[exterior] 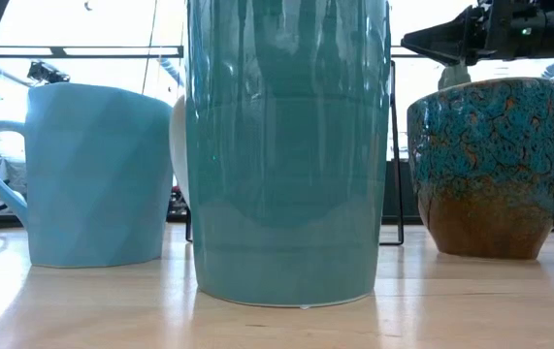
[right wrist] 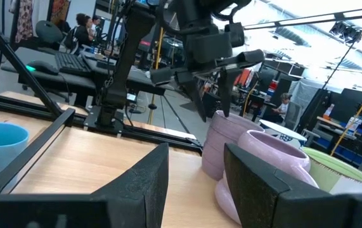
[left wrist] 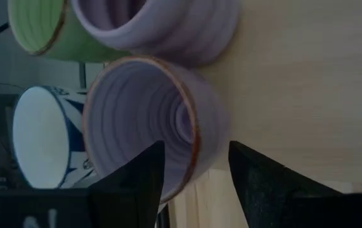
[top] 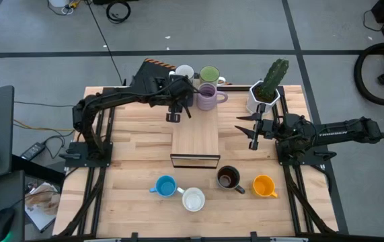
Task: Place coffee mugs
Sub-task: Put the blue mug on the shelf
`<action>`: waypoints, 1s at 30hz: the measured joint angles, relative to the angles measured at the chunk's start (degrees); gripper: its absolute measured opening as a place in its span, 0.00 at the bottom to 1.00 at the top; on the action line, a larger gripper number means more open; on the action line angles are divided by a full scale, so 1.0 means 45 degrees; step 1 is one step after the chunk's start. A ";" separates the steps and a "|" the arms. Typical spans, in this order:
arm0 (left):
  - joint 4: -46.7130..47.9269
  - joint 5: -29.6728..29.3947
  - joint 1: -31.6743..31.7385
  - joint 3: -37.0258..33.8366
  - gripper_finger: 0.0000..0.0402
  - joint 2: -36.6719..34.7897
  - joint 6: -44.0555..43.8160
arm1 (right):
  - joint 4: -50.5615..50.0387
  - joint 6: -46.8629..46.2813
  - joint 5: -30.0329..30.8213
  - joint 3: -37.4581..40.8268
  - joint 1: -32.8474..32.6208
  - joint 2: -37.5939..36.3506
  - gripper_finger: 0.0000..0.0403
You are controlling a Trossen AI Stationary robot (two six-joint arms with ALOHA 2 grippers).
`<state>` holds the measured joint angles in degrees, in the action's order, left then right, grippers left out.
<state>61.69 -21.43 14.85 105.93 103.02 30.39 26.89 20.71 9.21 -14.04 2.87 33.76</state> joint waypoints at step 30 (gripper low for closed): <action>0.1403 0.5032 -0.6087 0.1101 0.44 -0.0903 -0.9649 | -0.0188 -0.0118 0.0015 0.0000 0.0000 -0.0003 0.39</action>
<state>68.00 1.22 -12.54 110.89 98.96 -13.03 26.05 20.18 9.28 -14.04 2.87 33.74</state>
